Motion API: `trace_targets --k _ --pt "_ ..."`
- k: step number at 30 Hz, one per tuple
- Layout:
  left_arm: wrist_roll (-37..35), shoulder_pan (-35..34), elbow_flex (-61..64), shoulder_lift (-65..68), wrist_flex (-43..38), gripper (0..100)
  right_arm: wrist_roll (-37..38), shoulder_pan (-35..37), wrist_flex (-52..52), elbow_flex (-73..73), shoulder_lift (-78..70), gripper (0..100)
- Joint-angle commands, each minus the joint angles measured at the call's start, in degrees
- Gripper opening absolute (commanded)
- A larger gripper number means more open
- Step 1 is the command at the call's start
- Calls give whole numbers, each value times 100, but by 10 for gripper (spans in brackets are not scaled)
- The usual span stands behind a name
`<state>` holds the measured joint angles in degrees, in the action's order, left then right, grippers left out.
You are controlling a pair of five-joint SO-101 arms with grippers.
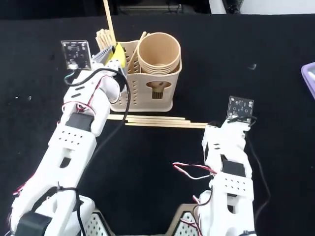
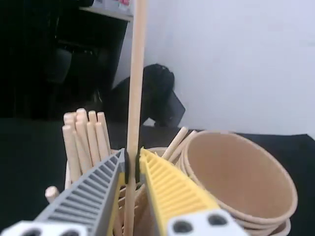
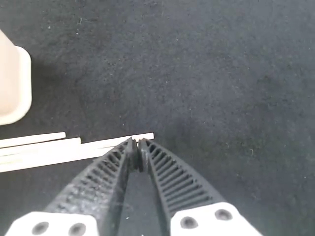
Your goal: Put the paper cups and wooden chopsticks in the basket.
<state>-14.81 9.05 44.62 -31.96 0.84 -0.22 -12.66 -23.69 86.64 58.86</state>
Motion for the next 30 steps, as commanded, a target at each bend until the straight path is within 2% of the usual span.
trace_targets --k 1,6,11,17,20,23,27,30 --pt "-44 -92 -303 53 -79 33 0 -18 167 -40 215 12" --pt "-53 -66 -136 35 -79 120 9 -18 167 -40 215 12" --pt "-53 -224 -145 -26 -62 115 9 -18 167 -40 215 12" --pt "-53 -620 -163 -1064 738 115 9 -18 167 -31 215 13" --pt "-53 -1165 -110 -1916 1292 115 9 -18 167 -31 207 14" --pt "-44 -2070 154 -2708 2066 115 9 -18 167 -31 215 14" --pt "-44 -3002 1209 -3349 2892 116 0 -18 132 -31 224 13" --pt "-44 -3468 2167 -3543 3033 120 0 -18 132 -31 233 12"
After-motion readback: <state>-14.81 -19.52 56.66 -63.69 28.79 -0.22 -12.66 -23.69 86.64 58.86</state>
